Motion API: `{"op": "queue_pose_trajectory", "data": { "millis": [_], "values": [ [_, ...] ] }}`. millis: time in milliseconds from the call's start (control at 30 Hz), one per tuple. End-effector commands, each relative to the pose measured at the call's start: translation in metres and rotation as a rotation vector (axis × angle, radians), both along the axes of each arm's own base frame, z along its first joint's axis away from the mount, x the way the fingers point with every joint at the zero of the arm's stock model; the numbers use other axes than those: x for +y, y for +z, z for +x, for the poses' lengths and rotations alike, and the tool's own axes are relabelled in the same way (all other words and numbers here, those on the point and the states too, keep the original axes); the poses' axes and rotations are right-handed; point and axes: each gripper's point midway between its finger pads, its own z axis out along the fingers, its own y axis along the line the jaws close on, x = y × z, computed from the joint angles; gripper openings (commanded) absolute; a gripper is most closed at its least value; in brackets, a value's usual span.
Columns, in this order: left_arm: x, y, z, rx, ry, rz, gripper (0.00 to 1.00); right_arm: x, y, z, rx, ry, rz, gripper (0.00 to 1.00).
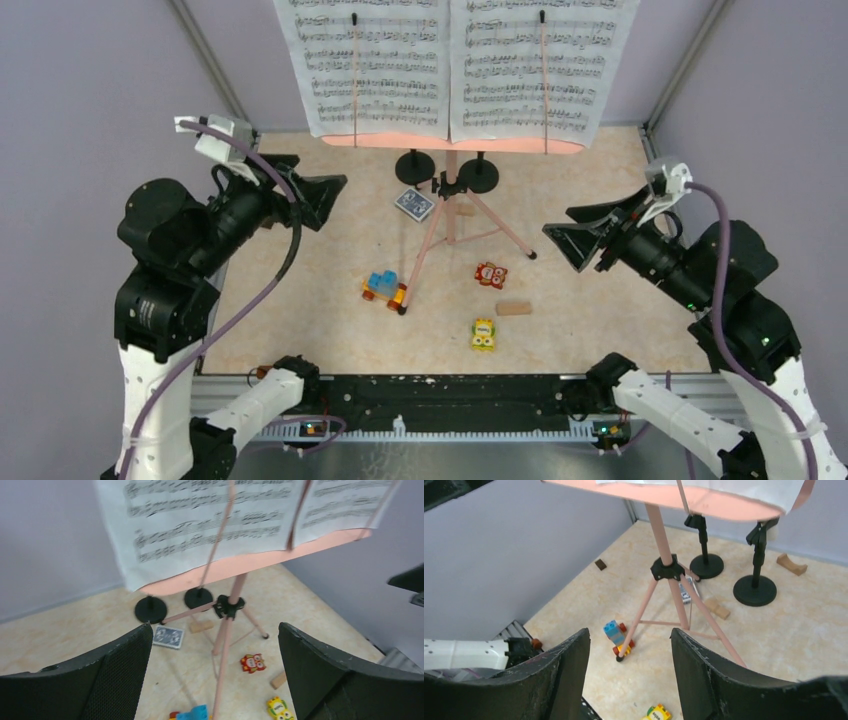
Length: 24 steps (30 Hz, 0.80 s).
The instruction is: Pack up the instrument practice props
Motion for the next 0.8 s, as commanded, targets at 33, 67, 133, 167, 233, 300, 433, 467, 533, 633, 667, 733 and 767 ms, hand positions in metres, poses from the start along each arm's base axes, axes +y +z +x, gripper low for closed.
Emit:
{"op": "queue_pose_trajectory", "data": {
  "millis": [33, 67, 133, 167, 233, 300, 433, 467, 533, 633, 667, 733, 767],
  "values": [
    [-0.060, 0.060, -0.025, -0.173, -0.400, -0.084, 0.99, -0.005, 0.023, -0.003, 0.041, -0.021, 0.001, 0.58],
    [-0.067, 0.067, -0.026, -0.202, -0.445, -0.089, 0.99, -0.005, 0.026, -0.004, 0.042, -0.017, 0.001, 0.58],
    [-0.078, 0.078, -0.024, -0.252, -0.518, -0.090, 0.99, -0.006, 0.033, -0.007, 0.034, -0.008, 0.003, 0.58],
    [-0.082, 0.084, -0.022, -0.272, -0.544, -0.090, 0.99, -0.007, 0.037, -0.010, 0.025, -0.004, 0.007, 0.58],
    [-0.090, 0.095, -0.017, -0.305, -0.595, -0.089, 0.97, -0.006, 0.042, -0.013, 0.008, 0.012, 0.007, 0.58],
    [-0.096, 0.107, -0.013, -0.344, -0.629, -0.089, 0.96, -0.005, 0.047, -0.017, -0.002, 0.035, -0.002, 0.58],
    [-0.112, 0.127, -0.009, -0.394, -0.662, -0.093, 0.96, -0.004, 0.051, -0.021, -0.014, 0.062, -0.036, 0.58],
    [-0.118, 0.128, -0.008, -0.397, -0.674, -0.092, 0.96, -0.005, 0.052, -0.022, -0.019, 0.061, -0.044, 0.58],
    [-0.130, 0.130, -0.001, -0.392, -0.668, -0.090, 0.95, -0.009, 0.053, -0.024, -0.030, 0.053, -0.053, 0.58],
    [-0.145, 0.129, 0.004, -0.393, -0.652, -0.081, 0.96, -0.014, 0.055, -0.026, -0.043, 0.037, -0.061, 0.58],
    [-0.148, 0.130, 0.006, -0.396, -0.641, -0.080, 0.97, -0.016, 0.056, -0.026, -0.049, 0.031, -0.060, 0.58],
    [-0.151, 0.129, 0.011, -0.403, -0.617, -0.079, 0.98, -0.017, 0.055, -0.027, -0.054, 0.025, -0.059, 0.58],
    [-0.151, 0.131, 0.014, -0.414, -0.602, -0.080, 0.99, -0.018, 0.055, -0.027, -0.057, 0.022, -0.058, 0.58]
  ]
}}
